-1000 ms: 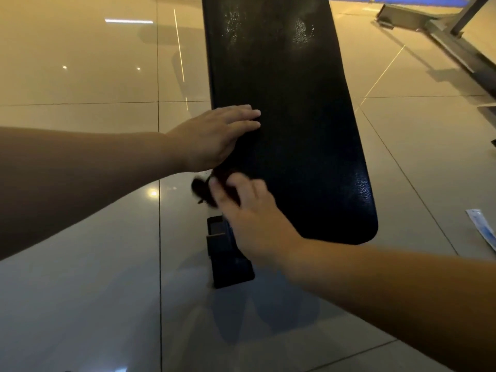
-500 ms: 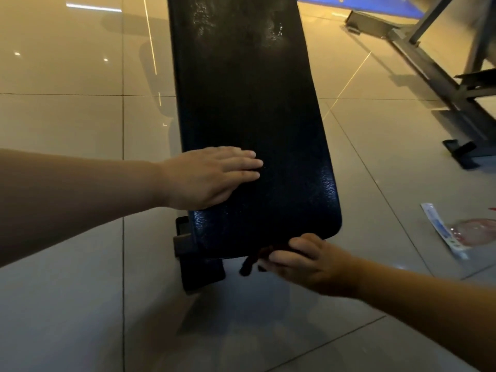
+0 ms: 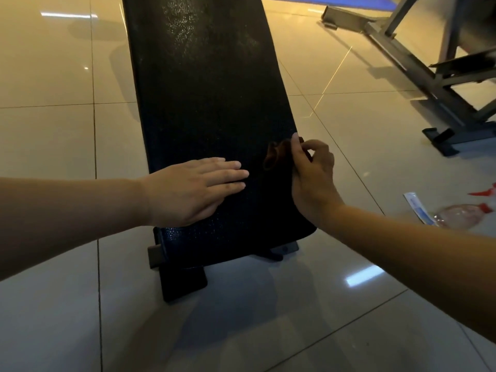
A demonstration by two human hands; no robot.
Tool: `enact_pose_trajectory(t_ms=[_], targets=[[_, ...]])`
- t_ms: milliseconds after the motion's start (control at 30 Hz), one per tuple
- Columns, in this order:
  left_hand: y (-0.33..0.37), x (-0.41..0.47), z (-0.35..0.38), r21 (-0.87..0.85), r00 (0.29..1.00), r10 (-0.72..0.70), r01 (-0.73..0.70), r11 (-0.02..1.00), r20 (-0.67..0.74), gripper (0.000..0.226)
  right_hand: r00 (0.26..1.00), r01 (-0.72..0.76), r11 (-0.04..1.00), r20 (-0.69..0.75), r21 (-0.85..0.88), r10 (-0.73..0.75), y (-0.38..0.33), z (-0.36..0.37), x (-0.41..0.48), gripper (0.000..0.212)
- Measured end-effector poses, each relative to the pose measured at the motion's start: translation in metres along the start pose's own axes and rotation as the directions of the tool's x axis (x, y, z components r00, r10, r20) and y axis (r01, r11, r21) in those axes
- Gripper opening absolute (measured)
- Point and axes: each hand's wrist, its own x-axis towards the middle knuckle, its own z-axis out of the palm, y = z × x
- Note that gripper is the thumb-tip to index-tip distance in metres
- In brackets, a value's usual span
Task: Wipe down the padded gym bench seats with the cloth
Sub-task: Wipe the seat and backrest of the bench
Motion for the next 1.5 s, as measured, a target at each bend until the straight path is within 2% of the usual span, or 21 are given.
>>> enact_pose_trajectory(t_ms=[67, 133, 200, 267, 367, 433, 500, 567, 667, 700, 733, 800, 900, 1000, 1133, 1200, 1300, 1367, 1400, 1433, 1500], targets=[[0.002, -0.004, -0.001, 0.013, 0.996, 0.083, -0.083, 0.996, 0.02, 0.051, 0.993, 0.115, 0.99, 0.005, -0.085, -0.115, -0.014, 0.004, -0.019, 0.063], [0.002, -0.011, 0.0, 0.064, 0.984, 0.173, -0.176, 0.982, 0.049, 0.049, 0.945, 0.321, 0.937, 0.111, -0.14, -0.307, -0.013, 0.008, -0.036, 0.061], [-0.003, -0.018, 0.0, 0.086, 0.976, 0.202, -0.208, 0.974, 0.078, 0.048, 0.898, 0.437, 0.877, 0.162, -0.199, -0.41, 0.001, 0.002, -0.027, 0.061], [-0.01, -0.023, -0.002, 0.081, 0.985, 0.155, -0.161, 0.984, 0.077, 0.049, 0.948, 0.317, 0.925, 0.084, -0.21, -0.306, 0.004, -0.002, -0.007, 0.061], [-0.024, -0.029, -0.014, 0.056, 1.0, -0.007, 0.006, 0.998, 0.027, 0.049, 0.997, -0.065, 0.995, 0.037, -0.075, 0.068, -0.027, 0.003, 0.016, 0.07], [-0.036, -0.034, -0.024, 0.023, 0.987, -0.156, 0.157, 0.987, -0.05, 0.048, 0.992, -0.11, 0.991, 0.046, -0.078, 0.113, -0.063, 0.013, 0.018, 0.077], [-0.048, -0.038, -0.032, -0.013, 0.952, -0.284, 0.284, 0.959, -0.115, 0.048, 0.997, 0.049, 0.995, 0.063, -0.084, -0.044, -0.095, 0.024, 0.003, 0.077], [-0.055, -0.043, -0.037, 0.0, 0.925, -0.353, 0.357, 0.934, -0.142, 0.046, 0.95, 0.27, 0.957, 0.19, -0.107, -0.247, -0.119, 0.035, -0.021, 0.079], [-0.06, -0.051, -0.035, 0.086, 0.927, -0.342, 0.358, 0.93, -0.156, 0.044, 0.736, 0.599, 0.797, 0.441, -0.07, -0.514, -0.128, 0.039, -0.041, 0.086], [-0.06, -0.054, -0.035, 0.089, 0.928, -0.341, 0.356, 0.93, -0.149, 0.046, 0.682, 0.672, 0.736, 0.452, -0.078, -0.575, -0.124, 0.035, -0.034, 0.086], [-0.06, -0.057, -0.036, 0.089, 0.926, -0.349, 0.363, 0.927, -0.145, 0.047, 0.672, 0.697, 0.71, 0.434, -0.098, -0.6, -0.117, 0.034, -0.025, 0.085], [-0.06, -0.064, -0.037, 0.1, 0.911, -0.381, 0.398, 0.912, -0.158, 0.046, 0.78, 0.587, 0.801, 0.351, -0.12, -0.518, -0.11, 0.029, 0.003, 0.083], [-0.061, -0.072, -0.04, 0.169, 0.866, -0.457, 0.49, 0.855, -0.203, 0.044, 0.935, 0.293, 0.945, 0.249, -0.145, -0.252, -0.131, 0.025, 0.049, 0.084], [-0.062, -0.077, -0.043, 0.183, 0.816, -0.533, 0.573, 0.799, -0.226, 0.043, 0.979, 0.108, 0.986, 0.187, -0.124, -0.083, -0.176, 0.038, 0.07, 0.086], [-0.067, -0.08, -0.046, 0.112, 0.738, -0.635, 0.668, 0.736, -0.229, 0.05, 0.94, 0.337, 0.927, 0.122, -0.164, -0.32, -0.187, 0.06, 0.047, 0.079], [-0.071, -0.085, -0.047, 0.091, 0.72, -0.656, 0.687, 0.721, -0.227, 0.054, 0.883, 0.441, 0.885, 0.247, -0.147, -0.399, -0.179, 0.051, 0.036, 0.073], [-0.074, -0.092, -0.05, 0.076, 0.739, -0.628, 0.66, 0.747, -0.245, 0.05, 0.71, 0.577, 0.814, 0.528, -0.059, -0.465, -0.172, 0.036, 0.017, 0.068], [-0.077, -0.092, -0.047, 0.06, 0.779, -0.565, 0.6, 0.798, -0.273, 0.044, 0.617, 0.655, 0.756, 0.584, -0.01, -0.527, -0.161, 0.032, 0.018, 0.069], [-0.077, -0.089, -0.046, 0.041, 0.798, -0.537, 0.568, 0.822, -0.273, 0.042, 0.631, 0.667, 0.745, 0.554, -0.027, -0.544, -0.153, 0.033, 0.023, 0.072], [-0.076, -0.085, -0.045, 0.009, 0.811, -0.514, 0.537, 0.843, -0.278, 0.04, 0.686, 0.66, 0.747, 0.47, -0.08, -0.556, -0.143, 0.035, 0.032, 0.073], [-0.073, -0.075, -0.043, -0.091, 0.815, -0.493, 0.49, 0.867, -0.305, 0.04, 0.86, 0.5, 0.857, 0.193, -0.125, -0.473, -0.119, 0.035, 0.056, 0.066]])
